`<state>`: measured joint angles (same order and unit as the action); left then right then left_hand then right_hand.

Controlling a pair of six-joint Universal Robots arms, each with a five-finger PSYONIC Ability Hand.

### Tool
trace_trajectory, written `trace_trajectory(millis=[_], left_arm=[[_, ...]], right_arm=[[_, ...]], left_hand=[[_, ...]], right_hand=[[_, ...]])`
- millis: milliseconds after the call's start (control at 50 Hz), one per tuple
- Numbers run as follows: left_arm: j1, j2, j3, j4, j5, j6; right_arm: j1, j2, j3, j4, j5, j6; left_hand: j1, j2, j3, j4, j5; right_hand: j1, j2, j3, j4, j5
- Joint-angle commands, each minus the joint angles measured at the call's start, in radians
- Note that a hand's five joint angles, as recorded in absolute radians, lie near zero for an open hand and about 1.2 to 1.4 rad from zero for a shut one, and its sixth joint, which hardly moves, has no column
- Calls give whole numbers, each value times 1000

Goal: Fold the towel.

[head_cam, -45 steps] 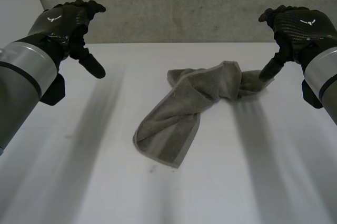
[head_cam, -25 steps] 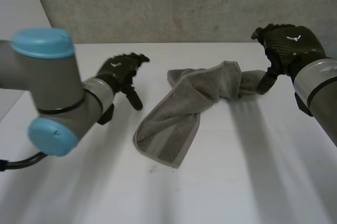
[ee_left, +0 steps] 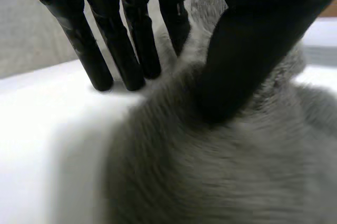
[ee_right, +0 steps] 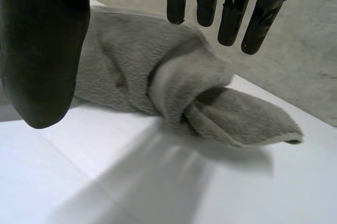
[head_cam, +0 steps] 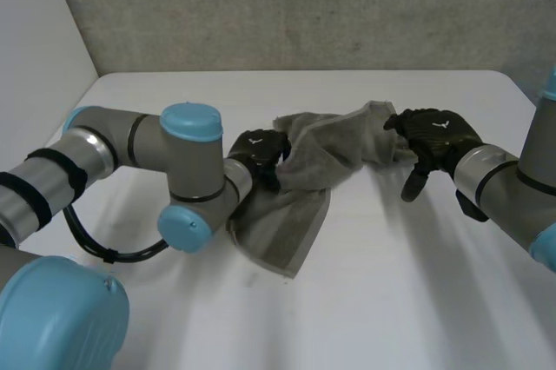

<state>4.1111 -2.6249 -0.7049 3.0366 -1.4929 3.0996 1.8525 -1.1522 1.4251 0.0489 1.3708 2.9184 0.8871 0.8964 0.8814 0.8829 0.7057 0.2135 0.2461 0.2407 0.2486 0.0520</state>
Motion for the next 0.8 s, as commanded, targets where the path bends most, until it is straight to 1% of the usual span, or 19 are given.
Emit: trace_trajectory(millis=[20,60,80,120,140,180,200,240,260,320,440,500,520,560,580,640,660,700,800], left_arm=[[-25,148,-94,-38,-26,2],[-18,251,-196,-38,-56,5],[-18,252,-197,-38,-56,5],[-12,357,-315,-36,-72,7],[-12,358,-315,-36,-72,7],[6,463,-439,-27,-70,7],[6,464,-439,-27,-70,7],[43,580,-577,-4,-67,20],[43,580,-577,-4,-67,21],[92,733,-746,37,-56,88],[147,852,-881,87,-53,163],[237,928,-1000,151,-52,238],[238,928,-1001,151,-52,238],[309,945,-1062,204,-44,283],[310,945,-1062,205,-44,283],[409,939,-1110,278,37,338],[410,939,-1110,278,37,338],[474,919,-1108,315,110,358],[505,838,-1067,332,166,357]], right_arm=[[-41,-1,-11,-29,22,4],[-48,-1,-15,-29,27,5],[-49,-1,-15,-29,27,5],[-53,-3,-23,-29,33,5],[-53,-3,-23,-29,33,5],[-55,-9,-35,-21,33,7],[-55,-9,-35,-21,33,7],[-56,-14,-44,-20,31,7],[-56,-14,-45,-20,31,7],[-65,-12,-60,2,30,4],[-67,2,-89,54,21,5],[-65,19,-98,86,1,2],[-65,19,-98,86,1,2],[-64,31,-98,88,-6,-5],[-64,31,-98,88,-6,-5],[-52,49,-95,85,-7,-47],[-52,49,-95,85,-7,-47],[-50,66,-97,83,-7,-85],[-35,78,-89,78,-6,-114]], left_hand=[[509,500,515,513,516],[509,500,515,513,516],[509,500,515,513,516],[509,500,515,513,516],[509,500,515,513,516],[509,500,515,513,516],[509,500,515,513,516],[509,500,515,513,516],[509,500,515,513,516],[509,500,515,513,516],[509,500,515,513,516],[509,500,515,513,516],[509,500,515,513,516],[509,500,515,513,516],[509,500,515,513,516],[509,500,515,513,516],[509,500,515,513,516],[509,500,515,513,516],[509,500,515,513,516]], right_hand=[[-39,-72,-66,-74,-52],[-39,-72,-66,-74,-52],[-39,-72,-66,-74,-52],[-39,-72,-66,-74,-52],[-39,-72,-66,-74,-52],[-39,-72,-66,-74,-52],[-39,-72,-66,-74,-52],[-39,-72,-66,-74,-52],[-39,-72,-66,-74,-52],[-39,-72,-66,-74,-52],[-39,-72,-66,-74,-52],[-39,-72,-66,-74,-52],[-39,-72,-66,-74,-52],[-39,-72,-66,-74,-52],[-39,-72,-66,-74,-52],[-39,-72,-66,-74,-52],[-39,-72,-66,-74,-52],[-39,-72,-66,-74,-52],[-39,-72,-66,-74,-52]])
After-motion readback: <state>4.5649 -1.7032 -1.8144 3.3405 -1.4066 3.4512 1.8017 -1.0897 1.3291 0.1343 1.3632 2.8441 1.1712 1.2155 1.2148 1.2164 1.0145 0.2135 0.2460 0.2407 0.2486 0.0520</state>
